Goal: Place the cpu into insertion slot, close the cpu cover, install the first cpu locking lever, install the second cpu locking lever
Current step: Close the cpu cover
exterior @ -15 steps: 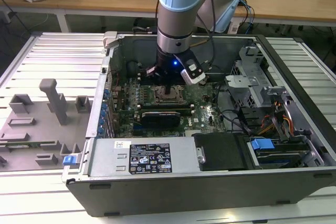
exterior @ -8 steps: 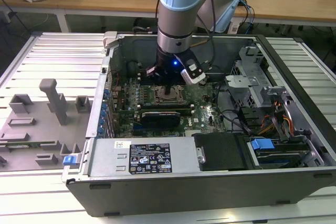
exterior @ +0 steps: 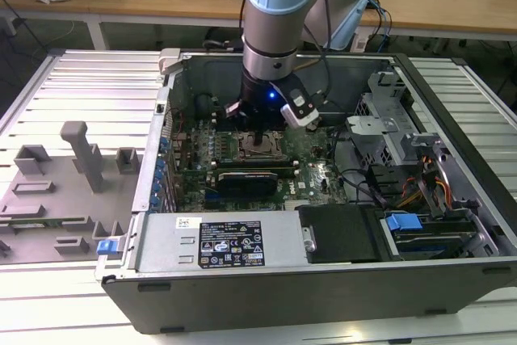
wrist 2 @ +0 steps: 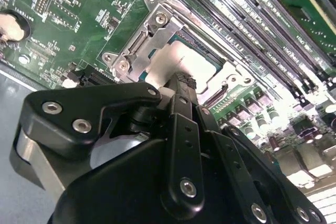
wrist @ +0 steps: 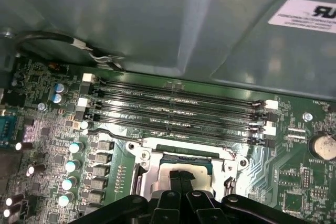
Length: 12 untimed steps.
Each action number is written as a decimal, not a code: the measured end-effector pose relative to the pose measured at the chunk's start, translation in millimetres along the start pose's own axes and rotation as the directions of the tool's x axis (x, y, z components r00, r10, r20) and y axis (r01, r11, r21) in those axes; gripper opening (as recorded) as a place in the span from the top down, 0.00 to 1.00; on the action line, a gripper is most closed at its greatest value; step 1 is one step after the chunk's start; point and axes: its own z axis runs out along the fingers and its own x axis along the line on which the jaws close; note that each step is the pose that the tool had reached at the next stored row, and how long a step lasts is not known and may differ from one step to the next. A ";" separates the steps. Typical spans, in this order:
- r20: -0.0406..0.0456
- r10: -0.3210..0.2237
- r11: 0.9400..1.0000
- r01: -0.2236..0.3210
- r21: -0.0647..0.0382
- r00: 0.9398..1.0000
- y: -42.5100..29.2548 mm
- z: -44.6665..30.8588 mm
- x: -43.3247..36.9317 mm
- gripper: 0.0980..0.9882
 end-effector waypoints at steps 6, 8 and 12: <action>-0.004 -0.030 1.000 0.030 0.000 1.000 -0.8 0.0 -5.1 0.99; -0.005 -0.034 0.999 0.034 0.000 0.999 -1.5 -0.1 -8.6 0.99; -0.007 -0.054 0.999 0.054 -0.004 0.999 -2.5 0.0 -14.7 0.99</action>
